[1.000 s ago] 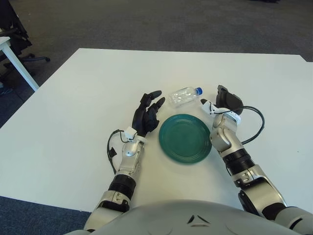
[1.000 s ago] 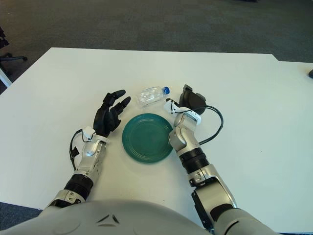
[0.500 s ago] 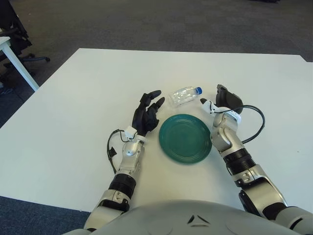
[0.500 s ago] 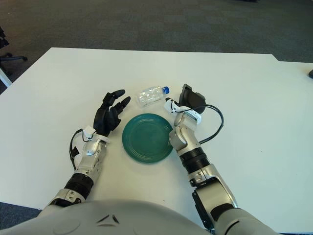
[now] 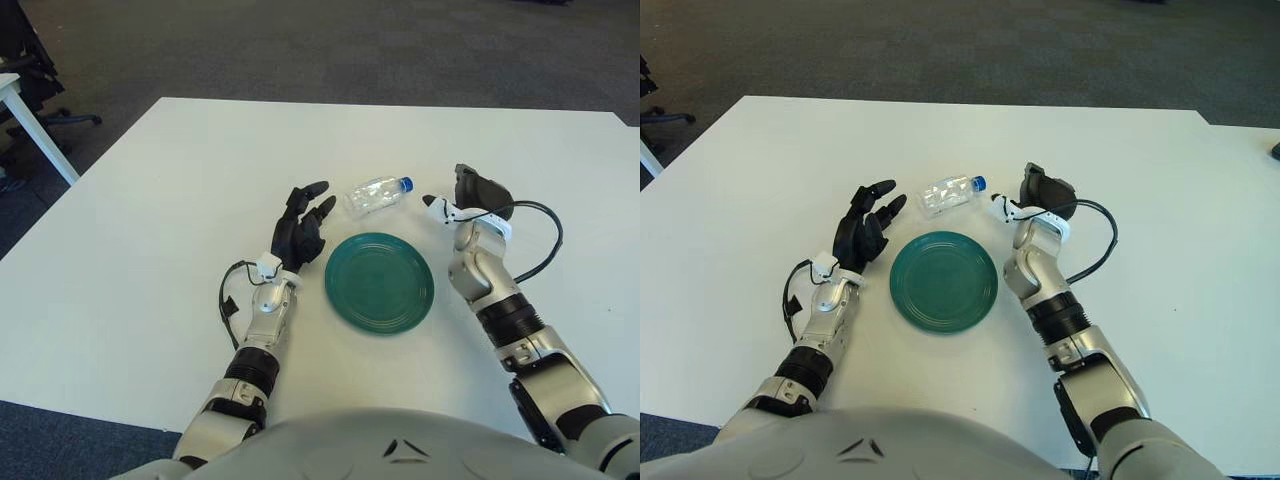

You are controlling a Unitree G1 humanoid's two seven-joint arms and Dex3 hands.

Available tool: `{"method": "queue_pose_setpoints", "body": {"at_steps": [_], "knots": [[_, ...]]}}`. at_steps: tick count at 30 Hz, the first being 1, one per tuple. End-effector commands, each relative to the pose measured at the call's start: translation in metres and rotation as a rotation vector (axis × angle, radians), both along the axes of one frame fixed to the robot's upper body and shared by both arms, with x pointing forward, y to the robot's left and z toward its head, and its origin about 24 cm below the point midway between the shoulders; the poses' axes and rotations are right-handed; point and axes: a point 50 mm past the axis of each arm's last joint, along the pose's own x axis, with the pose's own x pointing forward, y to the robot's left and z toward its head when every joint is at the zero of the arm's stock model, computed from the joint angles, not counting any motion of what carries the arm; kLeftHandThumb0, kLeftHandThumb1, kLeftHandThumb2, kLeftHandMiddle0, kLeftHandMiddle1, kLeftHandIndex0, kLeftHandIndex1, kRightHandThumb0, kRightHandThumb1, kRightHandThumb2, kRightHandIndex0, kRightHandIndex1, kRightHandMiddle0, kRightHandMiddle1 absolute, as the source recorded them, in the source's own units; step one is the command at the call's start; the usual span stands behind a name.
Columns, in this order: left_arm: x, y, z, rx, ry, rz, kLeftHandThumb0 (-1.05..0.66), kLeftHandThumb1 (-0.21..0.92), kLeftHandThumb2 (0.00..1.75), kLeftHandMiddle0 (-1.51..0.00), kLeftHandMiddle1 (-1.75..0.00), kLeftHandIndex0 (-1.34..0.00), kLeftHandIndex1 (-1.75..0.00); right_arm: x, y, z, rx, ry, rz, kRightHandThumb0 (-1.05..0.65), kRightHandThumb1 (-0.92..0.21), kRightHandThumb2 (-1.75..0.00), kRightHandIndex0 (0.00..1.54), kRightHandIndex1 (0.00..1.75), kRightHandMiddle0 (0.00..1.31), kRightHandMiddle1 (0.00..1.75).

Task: Put the bottle into the plate.

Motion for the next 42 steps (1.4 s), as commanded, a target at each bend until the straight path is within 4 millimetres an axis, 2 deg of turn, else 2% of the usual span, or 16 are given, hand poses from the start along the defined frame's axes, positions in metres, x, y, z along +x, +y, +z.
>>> {"method": "queue_pose_setpoints", "body": {"at_steps": [1,13,26,36,38,42], "knots": [[-0.04,-0.055,-0.04,-0.255,0.288,0.053,-0.48,0.92,0.82,-0.69,-0.08,-0.33,-0.86,0.005,-0.001,0.017,-0.147,-0.022,0.137,-1.05,-0.92,-0.48,0.0,0.0,0.0,0.0],[-0.039,-0.056,-0.042,-0.244,0.296,0.068,-0.49,0.92,0.82,-0.66,-0.06,-0.3,-0.84,0.001,-0.002,0.025,-0.339,0.002,0.366,-1.05,-0.92,-0.4,0.0,0.0,0.01,0.01],[-0.039,-0.058,-0.044,-0.265,0.327,0.078,-0.5,0.92,0.85,-0.64,-0.05,-0.26,-0.83,-0.003,0.002,0.023,-0.563,0.036,0.575,-1.05,-0.92,-0.51,0.0,0.0,0.0,0.0],[-0.039,-0.059,-0.046,-0.291,0.353,0.097,-0.51,0.92,0.85,-0.65,-0.05,-0.26,-0.83,-0.004,0.005,0.023,-0.602,0.052,0.682,-1.05,-0.92,-0.5,0.0,0.0,0.0,0.0],[-0.039,-0.06,-0.046,-0.295,0.36,0.102,-0.51,0.92,0.85,-0.66,-0.06,-0.26,-0.83,-0.004,0.008,0.025,-0.607,0.057,0.703,-1.05,-0.92,-0.5,0.0,0.0,0.0,0.0],[-0.039,-0.06,-0.047,-0.292,0.375,0.114,-0.52,0.92,0.86,-0.67,-0.06,-0.27,-0.84,0.006,0.027,0.038,-0.641,0.068,0.76,-1.05,-0.92,-0.52,0.01,0.01,0.0,0.0]]}}
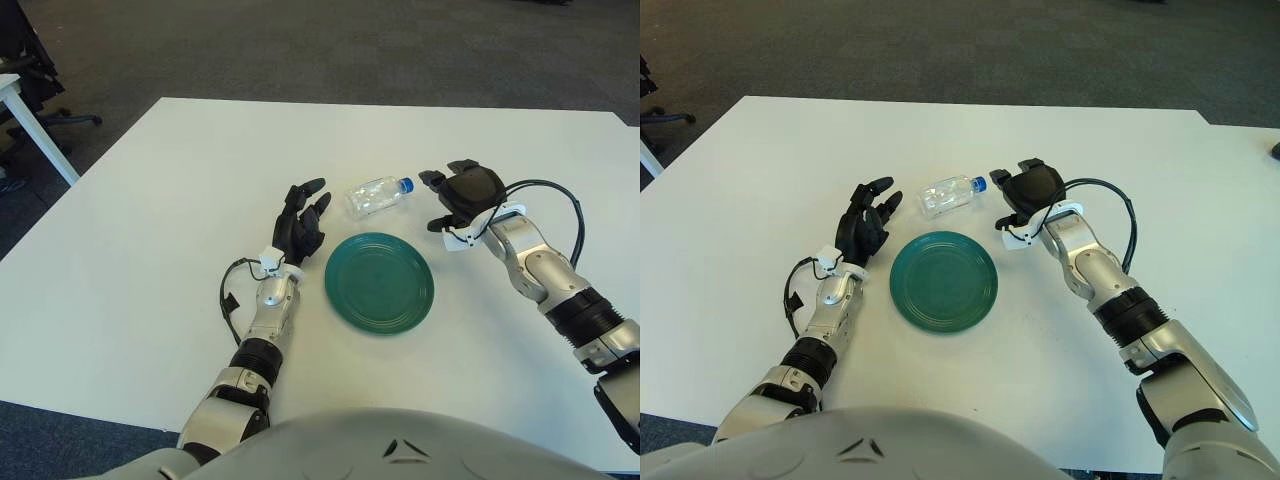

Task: Put the bottle into the plate.

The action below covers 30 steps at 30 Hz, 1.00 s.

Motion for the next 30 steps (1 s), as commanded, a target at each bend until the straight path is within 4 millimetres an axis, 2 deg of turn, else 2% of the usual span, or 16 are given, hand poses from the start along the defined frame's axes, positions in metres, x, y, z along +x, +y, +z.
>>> {"method": "queue_pose_setpoints", "body": {"at_steps": [1,10,18,30], "knots": [[-0.047,-0.059,-0.043,-0.284,0.322,0.074,-0.53,0.92,0.86,-0.67,-0.06,-0.27,-0.84,0.014,0.02,0.027,-0.101,-0.037,0.099,-1.05,-0.92,-0.53,0.02,0.01,0.0,0.0],[-0.048,-0.052,-0.044,-0.23,0.299,0.082,-0.57,0.92,0.9,-0.65,-0.05,-0.24,-0.85,0.026,0.035,0.033,-0.132,-0.043,0.138,-1.05,-0.92,-0.6,0.04,0.01,0.0,0.0],[-0.049,-0.05,-0.042,-0.144,0.258,0.097,-0.62,0.92,0.94,-0.63,-0.04,-0.22,-0.85,0.04,0.044,0.038,-0.081,-0.044,0.153,-1.05,-0.92,-0.62,0.05,0.01,0.0,0.0],[-0.05,-0.05,-0.043,-0.142,0.241,0.089,-0.64,0.92,0.97,-0.65,-0.05,-0.22,-0.87,0.048,0.066,0.041,-0.005,-0.046,0.192,-1.05,-0.92,-0.63,0.07,0.01,0.02,0.01]]}}
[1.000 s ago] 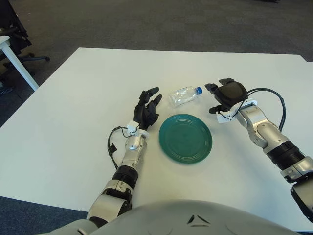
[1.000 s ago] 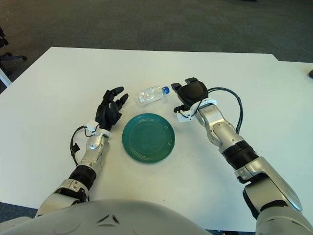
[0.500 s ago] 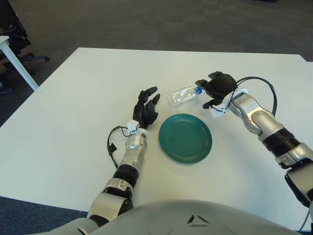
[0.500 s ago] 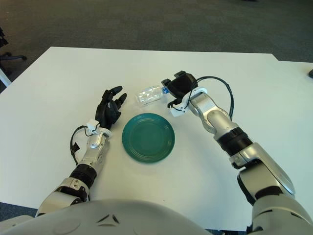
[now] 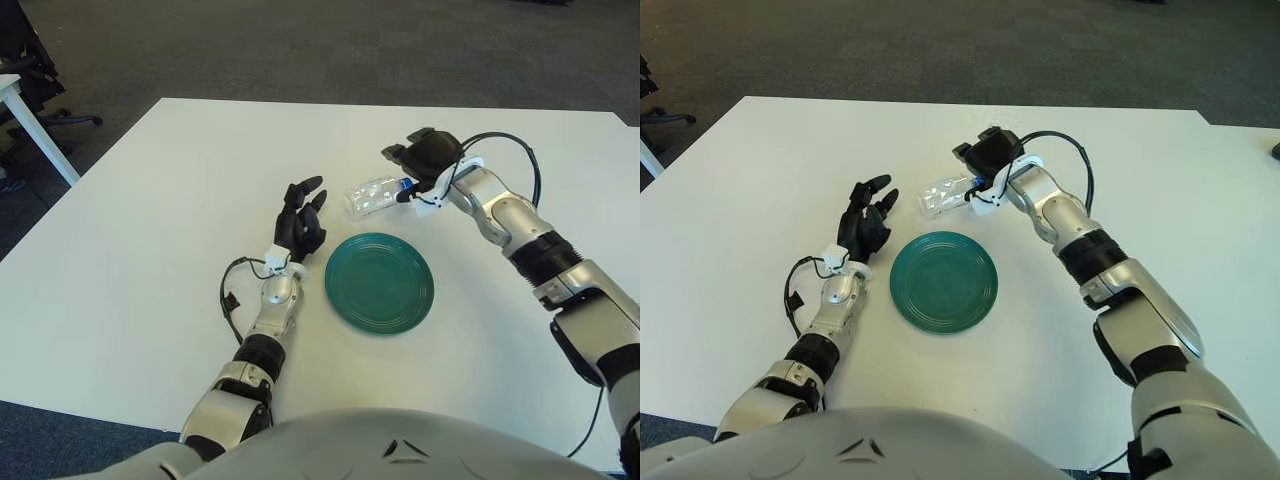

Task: Put the bottle into the plate.

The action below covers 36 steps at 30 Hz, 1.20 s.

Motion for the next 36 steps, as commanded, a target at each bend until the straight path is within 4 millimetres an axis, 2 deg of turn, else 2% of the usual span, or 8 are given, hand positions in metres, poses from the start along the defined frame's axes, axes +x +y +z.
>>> {"method": "queue_pose_setpoints", "body": {"at_steps": [1,12,36], "knots": [[-0.052,-0.046,-0.044,-0.201,0.249,0.026,-0.65,0.92,0.97,-0.66,-0.05,-0.21,-0.87,0.006,0.013,0.009,0.028,-0.023,0.035,-1.05,-0.92,-0.64,0.07,0.01,0.02,0.01],[-0.052,-0.047,-0.043,-0.209,0.24,0.026,-0.68,0.92,0.98,-0.67,-0.06,-0.2,-0.88,0.013,0.015,0.015,0.033,-0.024,0.033,-1.05,-0.92,-0.63,0.07,0.01,0.02,0.02],[-0.053,-0.046,-0.047,-0.223,0.262,0.049,-0.71,0.92,0.97,-0.68,-0.07,-0.21,-0.9,0.012,0.034,0.0,0.053,0.042,0.087,-1.05,-0.92,-0.65,0.08,0.0,0.01,0.02]]}}
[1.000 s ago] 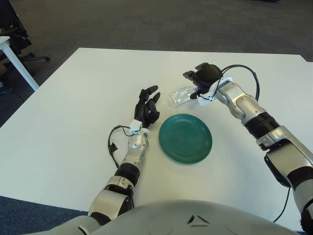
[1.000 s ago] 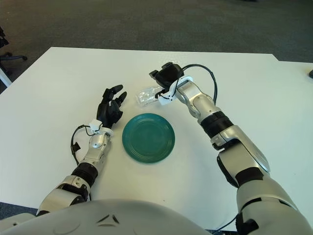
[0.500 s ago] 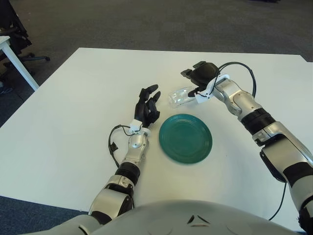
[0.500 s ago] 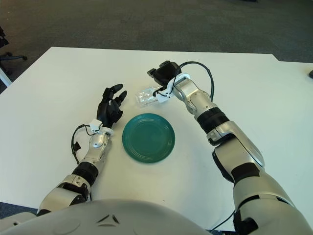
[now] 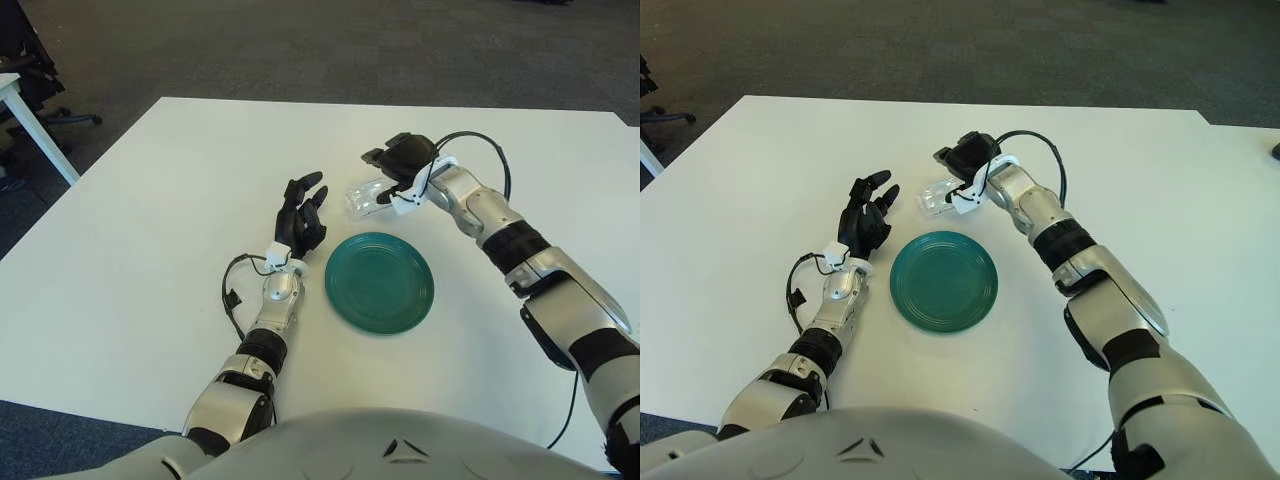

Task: Put the bottle into the plate.

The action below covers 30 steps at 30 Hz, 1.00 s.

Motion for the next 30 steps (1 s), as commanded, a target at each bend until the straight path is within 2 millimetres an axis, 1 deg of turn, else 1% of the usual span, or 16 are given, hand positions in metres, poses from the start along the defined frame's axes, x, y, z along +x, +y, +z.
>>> {"method": "queue_pose_setpoints", "body": {"at_steps": [1,7,13,17,23,30], "knots": [[-0.057,-0.044,-0.05,-0.214,0.28,0.04,-0.71,0.92,0.97,-0.68,-0.07,-0.21,-0.9,0.004,0.008,0.012,0.024,-0.032,0.024,-1.05,-0.92,-0.65,0.08,0.0,0.01,0.02],[-0.057,-0.044,-0.051,-0.215,0.287,0.044,-0.7,0.92,0.98,-0.66,-0.07,-0.2,-0.9,0.004,0.007,0.008,0.022,-0.024,0.021,-1.05,-0.92,-0.64,0.08,0.0,0.0,0.02],[-0.058,-0.043,-0.053,-0.221,0.295,0.047,-0.7,0.92,0.98,-0.64,-0.05,-0.19,-0.89,0.004,0.007,0.0,0.032,-0.002,0.008,-1.05,-0.92,-0.62,0.07,0.0,0.01,0.03],[-0.058,-0.041,-0.058,-0.224,0.322,0.058,-0.7,0.92,0.98,-0.63,-0.05,-0.18,-0.89,0.004,0.009,-0.005,0.036,0.007,0.006,-1.05,-0.92,-0.62,0.07,0.0,0.01,0.03],[-0.059,-0.044,-0.059,-0.262,0.337,0.071,-0.72,0.92,0.97,-0.61,-0.04,-0.16,-0.88,0.004,0.013,-0.013,0.038,0.018,0.004,-1.05,-0.92,-0.61,0.06,0.0,0.0,0.03],[-0.058,-0.044,-0.063,-0.287,0.377,0.076,-0.73,0.92,0.96,-0.62,-0.04,-0.15,-0.88,0.003,0.014,-0.017,0.035,0.02,0.007,-1.05,-0.92,-0.6,0.06,0.0,0.0,0.01]]}}
